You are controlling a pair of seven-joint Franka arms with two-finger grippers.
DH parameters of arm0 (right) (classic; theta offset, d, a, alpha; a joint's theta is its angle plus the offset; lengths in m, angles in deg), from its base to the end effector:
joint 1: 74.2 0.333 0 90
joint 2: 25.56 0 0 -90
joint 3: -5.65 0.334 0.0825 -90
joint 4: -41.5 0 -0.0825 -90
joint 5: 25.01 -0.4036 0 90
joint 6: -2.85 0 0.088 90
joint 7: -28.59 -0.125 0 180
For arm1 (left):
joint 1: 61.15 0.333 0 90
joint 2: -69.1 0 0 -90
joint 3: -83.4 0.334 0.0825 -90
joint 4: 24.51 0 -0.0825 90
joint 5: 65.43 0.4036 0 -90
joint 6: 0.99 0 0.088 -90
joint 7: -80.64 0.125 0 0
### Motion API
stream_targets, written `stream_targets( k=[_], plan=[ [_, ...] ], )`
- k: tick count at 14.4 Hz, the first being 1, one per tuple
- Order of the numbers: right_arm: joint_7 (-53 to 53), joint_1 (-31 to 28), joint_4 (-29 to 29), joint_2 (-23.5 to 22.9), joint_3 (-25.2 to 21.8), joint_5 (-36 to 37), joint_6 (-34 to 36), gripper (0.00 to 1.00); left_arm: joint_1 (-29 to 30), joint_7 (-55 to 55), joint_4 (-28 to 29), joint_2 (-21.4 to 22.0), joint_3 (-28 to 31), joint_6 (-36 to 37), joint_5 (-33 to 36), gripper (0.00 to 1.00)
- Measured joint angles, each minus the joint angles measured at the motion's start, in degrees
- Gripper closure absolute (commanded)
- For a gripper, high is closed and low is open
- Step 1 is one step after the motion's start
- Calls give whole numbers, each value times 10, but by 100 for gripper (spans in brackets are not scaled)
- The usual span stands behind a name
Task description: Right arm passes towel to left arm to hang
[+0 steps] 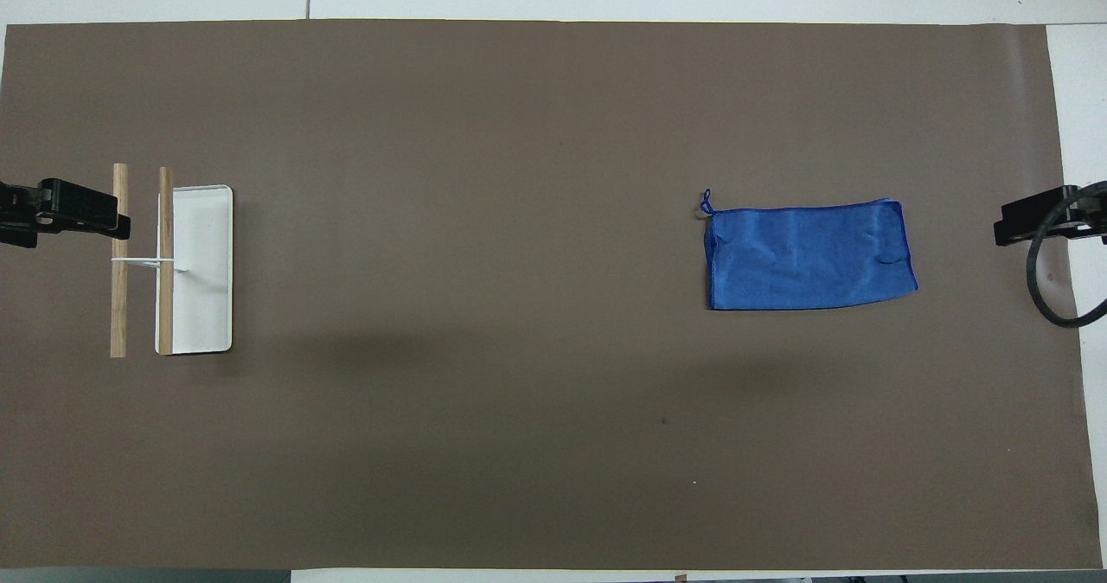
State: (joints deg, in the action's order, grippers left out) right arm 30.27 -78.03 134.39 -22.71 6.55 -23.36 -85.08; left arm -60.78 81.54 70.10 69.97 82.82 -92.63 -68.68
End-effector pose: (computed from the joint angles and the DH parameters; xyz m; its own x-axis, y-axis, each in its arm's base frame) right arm 0.5519 -0.0317 0.6248 0.9990 -0.0229 -0.0377 -0.0218 -0.9994 0.0285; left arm 0.5689 -0.0091 0.5963 0.9992 -0.0177 -0.0358 -0.0157 -0.9983 0.0570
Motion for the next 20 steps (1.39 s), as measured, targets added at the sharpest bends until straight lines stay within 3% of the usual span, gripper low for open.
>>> stream_targets(
  k=[13,20],
  plan=[
    [-1,-1,26,2,1,-1,-34,0,0,0,0,0,0,0,0,0],
    [-1,-3,166,39,0,-1,-214,0,0,0,0,0,0,0,0,0]
  ],
)
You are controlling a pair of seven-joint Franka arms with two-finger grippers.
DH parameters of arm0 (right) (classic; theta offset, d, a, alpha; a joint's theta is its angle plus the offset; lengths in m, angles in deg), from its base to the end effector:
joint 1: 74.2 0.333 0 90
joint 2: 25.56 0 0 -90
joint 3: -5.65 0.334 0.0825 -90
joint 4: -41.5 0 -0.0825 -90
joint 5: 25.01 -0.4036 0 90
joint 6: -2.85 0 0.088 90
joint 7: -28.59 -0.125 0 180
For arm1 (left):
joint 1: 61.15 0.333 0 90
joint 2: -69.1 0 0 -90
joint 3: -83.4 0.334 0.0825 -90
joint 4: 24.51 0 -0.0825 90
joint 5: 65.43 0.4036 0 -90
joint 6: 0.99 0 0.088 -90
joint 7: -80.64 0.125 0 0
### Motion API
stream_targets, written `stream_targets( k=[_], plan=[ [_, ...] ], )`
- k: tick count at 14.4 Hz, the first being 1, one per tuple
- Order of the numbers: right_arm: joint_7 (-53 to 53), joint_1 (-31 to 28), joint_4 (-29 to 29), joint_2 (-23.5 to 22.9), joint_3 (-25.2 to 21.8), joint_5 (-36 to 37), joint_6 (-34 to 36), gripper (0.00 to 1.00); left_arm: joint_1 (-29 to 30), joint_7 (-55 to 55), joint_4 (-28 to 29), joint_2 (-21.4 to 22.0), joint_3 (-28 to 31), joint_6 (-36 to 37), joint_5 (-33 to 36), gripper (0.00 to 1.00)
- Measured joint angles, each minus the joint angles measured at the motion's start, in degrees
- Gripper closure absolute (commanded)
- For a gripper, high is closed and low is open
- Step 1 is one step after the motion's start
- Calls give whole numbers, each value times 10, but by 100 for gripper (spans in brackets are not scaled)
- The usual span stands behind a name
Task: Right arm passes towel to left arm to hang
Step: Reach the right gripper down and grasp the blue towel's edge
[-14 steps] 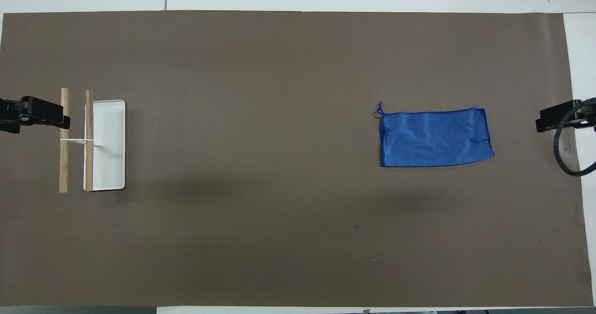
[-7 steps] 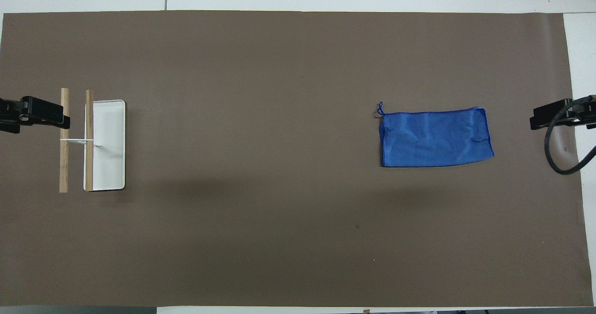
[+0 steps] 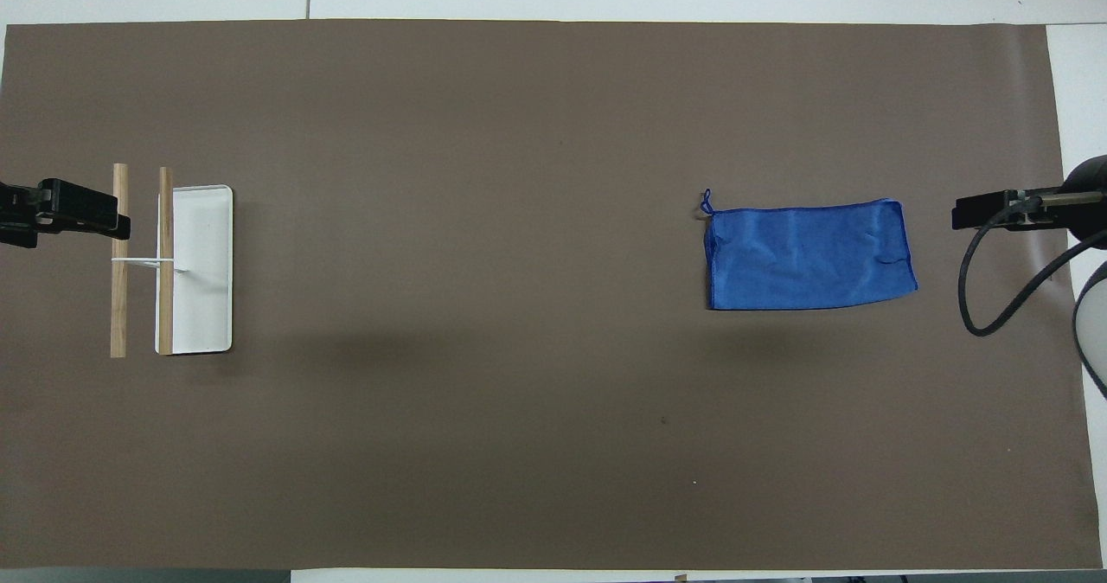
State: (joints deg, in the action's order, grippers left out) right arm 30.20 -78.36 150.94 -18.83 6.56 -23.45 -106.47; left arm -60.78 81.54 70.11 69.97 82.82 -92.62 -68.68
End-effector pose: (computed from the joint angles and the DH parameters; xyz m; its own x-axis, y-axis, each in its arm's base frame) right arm 0.5555 -0.0336 0.5520 0.9933 -0.0191 0.1141 -0.0229 -0.9992 0.0316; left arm 0.5689 -0.0091 0.5962 0.9992 -0.0177 -0.0361 -0.0156 -0.9983 0.0570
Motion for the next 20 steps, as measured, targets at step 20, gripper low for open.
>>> stream_targets(
  k=[20],
  plan=[
    [98,32,166,-171,8,-36,-282,0,0,0,0,0,0,0,0,0]
  ],
)
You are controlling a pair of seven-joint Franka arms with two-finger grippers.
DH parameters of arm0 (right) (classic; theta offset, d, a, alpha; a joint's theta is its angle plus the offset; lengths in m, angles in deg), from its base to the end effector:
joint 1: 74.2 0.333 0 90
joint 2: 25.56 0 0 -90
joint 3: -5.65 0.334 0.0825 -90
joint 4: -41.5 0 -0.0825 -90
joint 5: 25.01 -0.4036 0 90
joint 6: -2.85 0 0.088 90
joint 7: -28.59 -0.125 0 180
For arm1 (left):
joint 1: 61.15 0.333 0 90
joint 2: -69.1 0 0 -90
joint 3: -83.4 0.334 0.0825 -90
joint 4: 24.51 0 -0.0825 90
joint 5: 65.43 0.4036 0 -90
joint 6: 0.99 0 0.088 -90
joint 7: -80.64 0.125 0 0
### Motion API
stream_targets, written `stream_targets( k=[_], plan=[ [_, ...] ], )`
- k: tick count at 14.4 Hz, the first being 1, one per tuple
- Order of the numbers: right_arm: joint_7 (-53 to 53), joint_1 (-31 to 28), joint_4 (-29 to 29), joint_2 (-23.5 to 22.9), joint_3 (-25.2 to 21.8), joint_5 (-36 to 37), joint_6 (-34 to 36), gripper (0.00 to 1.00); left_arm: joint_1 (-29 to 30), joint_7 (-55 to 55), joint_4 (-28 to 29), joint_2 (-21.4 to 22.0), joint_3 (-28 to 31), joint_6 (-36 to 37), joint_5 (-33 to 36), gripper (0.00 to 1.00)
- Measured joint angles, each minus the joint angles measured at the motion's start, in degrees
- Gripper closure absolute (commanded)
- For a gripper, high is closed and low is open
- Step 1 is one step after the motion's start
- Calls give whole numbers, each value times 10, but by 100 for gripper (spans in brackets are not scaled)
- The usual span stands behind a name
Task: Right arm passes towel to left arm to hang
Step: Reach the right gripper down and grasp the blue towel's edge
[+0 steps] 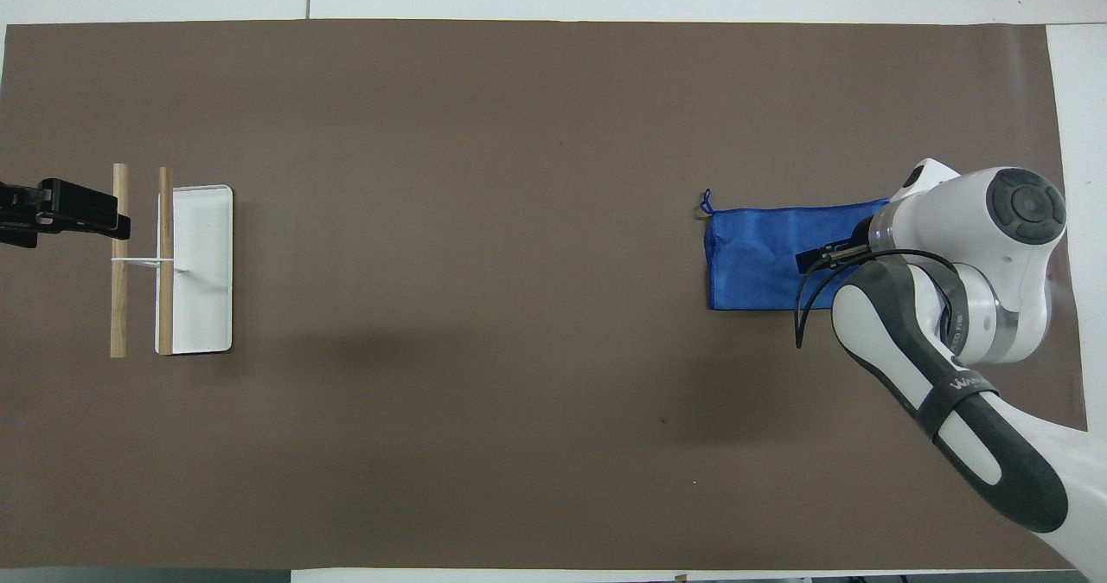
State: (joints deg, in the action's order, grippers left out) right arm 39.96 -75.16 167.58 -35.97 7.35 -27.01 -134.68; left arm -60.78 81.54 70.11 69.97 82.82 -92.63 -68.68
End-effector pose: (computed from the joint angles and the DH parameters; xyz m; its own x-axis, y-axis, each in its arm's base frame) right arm 0.5694 0.0080 0.2874 0.9827 0.1839 0.0232 0.1845 -0.9825 -0.0253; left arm 0.5689 -0.0091 0.5962 0.9992 -0.0177 -0.0360 -0.0156 -0.9983 0.0570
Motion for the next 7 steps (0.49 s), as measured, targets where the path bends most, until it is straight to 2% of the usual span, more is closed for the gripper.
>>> stream_targets(
  k=[3,5,7],
  plan=[
    [5,4,12,-5,0,-4,-17,1,0,0,0,0,0,0,0,0],
    [16,4,15,-10,0,-4,-22,23,0,0,0,0,0,0,0,0],
    [28,3,16,-12,0,-5,-22,49,0,0,0,0,0,0,0,0]
  ],
)
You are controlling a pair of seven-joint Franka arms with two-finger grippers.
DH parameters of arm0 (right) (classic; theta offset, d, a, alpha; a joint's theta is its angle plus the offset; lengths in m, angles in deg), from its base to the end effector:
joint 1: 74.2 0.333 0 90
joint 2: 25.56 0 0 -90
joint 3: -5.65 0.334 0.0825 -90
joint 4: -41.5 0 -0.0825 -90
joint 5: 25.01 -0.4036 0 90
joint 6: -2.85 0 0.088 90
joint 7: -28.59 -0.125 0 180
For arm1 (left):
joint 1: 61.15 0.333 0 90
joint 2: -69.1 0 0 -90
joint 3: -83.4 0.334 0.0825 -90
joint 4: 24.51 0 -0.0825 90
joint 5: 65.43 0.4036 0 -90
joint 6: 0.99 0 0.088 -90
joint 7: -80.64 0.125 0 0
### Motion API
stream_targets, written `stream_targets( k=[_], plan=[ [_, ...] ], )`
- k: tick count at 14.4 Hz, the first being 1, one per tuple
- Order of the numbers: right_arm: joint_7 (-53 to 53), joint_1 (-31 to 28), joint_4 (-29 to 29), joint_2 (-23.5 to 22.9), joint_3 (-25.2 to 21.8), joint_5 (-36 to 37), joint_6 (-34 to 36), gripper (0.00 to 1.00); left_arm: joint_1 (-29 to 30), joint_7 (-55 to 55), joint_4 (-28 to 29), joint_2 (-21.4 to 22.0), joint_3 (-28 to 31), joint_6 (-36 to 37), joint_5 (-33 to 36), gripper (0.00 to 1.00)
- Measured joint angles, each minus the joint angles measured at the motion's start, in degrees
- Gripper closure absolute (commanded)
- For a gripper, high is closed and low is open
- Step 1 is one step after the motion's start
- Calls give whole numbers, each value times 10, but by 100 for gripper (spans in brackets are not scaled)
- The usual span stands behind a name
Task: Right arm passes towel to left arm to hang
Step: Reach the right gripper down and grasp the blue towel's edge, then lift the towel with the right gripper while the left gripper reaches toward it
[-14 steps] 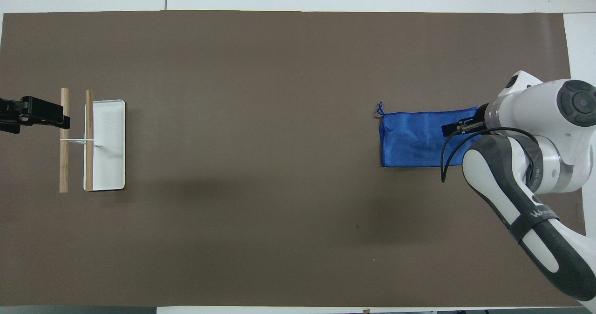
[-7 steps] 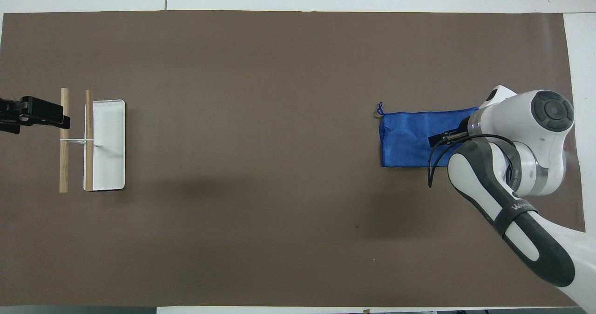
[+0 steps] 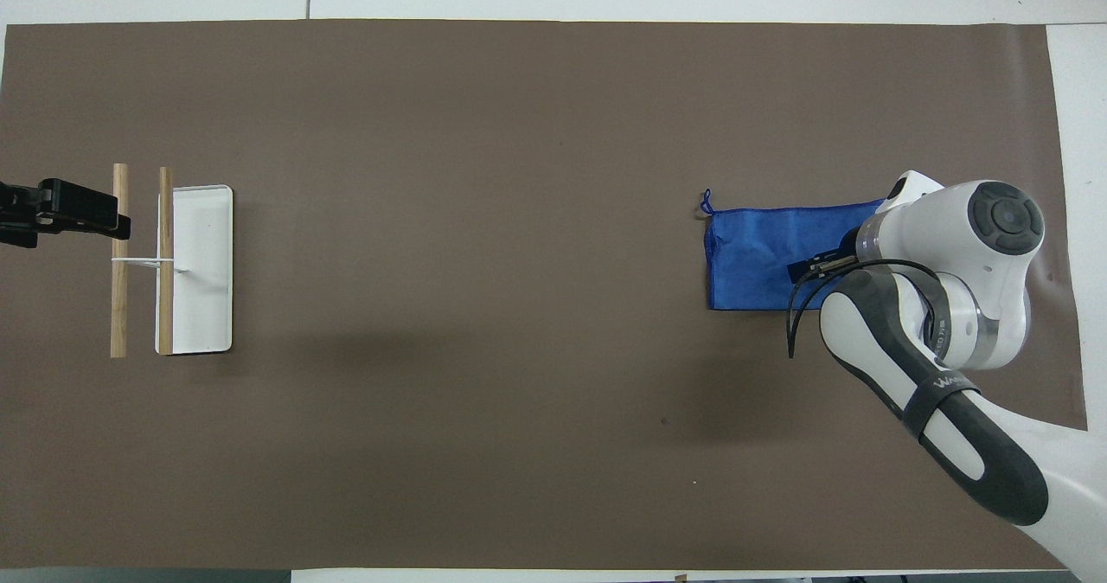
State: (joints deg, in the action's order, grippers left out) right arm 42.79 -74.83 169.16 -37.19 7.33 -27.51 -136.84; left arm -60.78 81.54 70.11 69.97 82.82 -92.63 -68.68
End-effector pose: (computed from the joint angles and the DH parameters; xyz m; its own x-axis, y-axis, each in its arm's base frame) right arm 0.5627 0.0110 0.2671 0.9731 0.2300 0.0146 0.2304 -0.9726 -0.0317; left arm 0.5689 -0.0091 0.5962 0.9992 -0.0177 -0.0360 -0.0156 -0.9983 0.0570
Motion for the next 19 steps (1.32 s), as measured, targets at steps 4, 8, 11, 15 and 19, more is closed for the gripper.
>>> stream_targets(
  k=[4,8,11,15,19],
  plan=[
    [10,0,-1,2,0,-7,-1,100,0,0,0,0,0,0,0,0],
    [5,2,-11,6,0,-8,26,100,0,0,0,0,0,0,0,0],
    [-17,2,-82,18,0,-8,148,100,0,0,0,0,0,0,0,0],
    [-81,7,-194,33,3,-46,274,100,0,0,0,0,0,0,0,0],
    [-209,49,-272,29,5,-145,294,100,0,0,0,0,0,0,0,0]
  ],
)
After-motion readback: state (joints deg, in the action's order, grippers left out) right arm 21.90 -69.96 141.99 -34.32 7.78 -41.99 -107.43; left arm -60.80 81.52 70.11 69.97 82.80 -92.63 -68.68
